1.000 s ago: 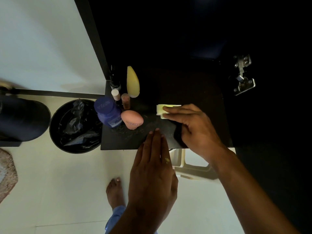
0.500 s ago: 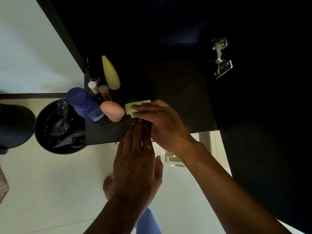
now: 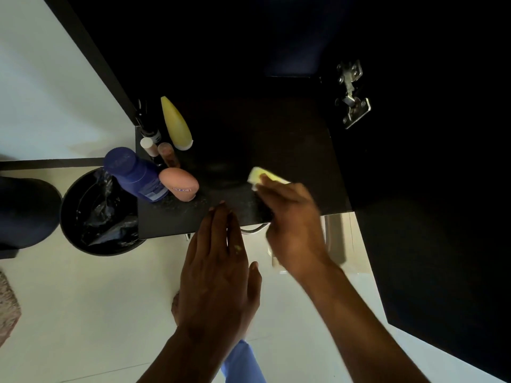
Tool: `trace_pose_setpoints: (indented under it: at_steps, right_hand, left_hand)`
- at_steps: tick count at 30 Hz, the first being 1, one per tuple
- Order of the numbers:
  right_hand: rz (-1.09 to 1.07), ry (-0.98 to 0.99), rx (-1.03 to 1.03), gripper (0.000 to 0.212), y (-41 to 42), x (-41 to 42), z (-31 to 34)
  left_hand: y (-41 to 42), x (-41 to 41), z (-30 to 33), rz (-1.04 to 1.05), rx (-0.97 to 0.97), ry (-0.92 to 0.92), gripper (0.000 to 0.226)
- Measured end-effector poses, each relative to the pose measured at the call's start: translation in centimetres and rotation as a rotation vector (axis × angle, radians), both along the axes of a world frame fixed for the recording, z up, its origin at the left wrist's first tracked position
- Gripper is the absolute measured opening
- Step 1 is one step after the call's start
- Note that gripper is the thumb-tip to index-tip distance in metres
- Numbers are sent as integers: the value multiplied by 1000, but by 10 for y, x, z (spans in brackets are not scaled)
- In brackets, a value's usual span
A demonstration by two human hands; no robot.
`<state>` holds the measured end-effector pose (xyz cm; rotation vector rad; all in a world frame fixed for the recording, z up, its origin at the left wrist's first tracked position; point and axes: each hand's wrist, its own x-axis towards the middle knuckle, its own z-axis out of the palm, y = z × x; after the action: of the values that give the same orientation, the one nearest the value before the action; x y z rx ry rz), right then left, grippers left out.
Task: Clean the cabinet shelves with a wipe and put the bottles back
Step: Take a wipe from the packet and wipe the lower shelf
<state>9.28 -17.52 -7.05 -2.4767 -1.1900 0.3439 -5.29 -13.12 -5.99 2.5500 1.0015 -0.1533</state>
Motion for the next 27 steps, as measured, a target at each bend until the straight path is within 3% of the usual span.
trace_pose_setpoints:
  at_steps: [3,7,9,13,16,20,27]
  right_hand:
    - [190,18,86,51,8,-27,-12]
    - [203,27,73,56,2,-30,-11]
    - [122,6,50,64,-12,-19,-6]
    - [-251,-10,-77,69,-51,6,3]
    - [-302,-75,-74,62,-60,9,1]
    - [-217,-75,-38,70,-47,-19,-5]
    - [193,-6,-16,68,-22,-62,-15]
  left_hand:
    - [-1,-5,0,4,-10,-29,92]
    - [1,-12,-3,10,6,7,96]
    - [1,-13,-4,8,14,22,98]
    - [2,-13,-3,20,9,32,99]
    - [0,-12,-5,29,10,29,99]
    - [-1,-15,-4,19,15,26,98]
    - [7,-34,-11,-16,37,16,96]
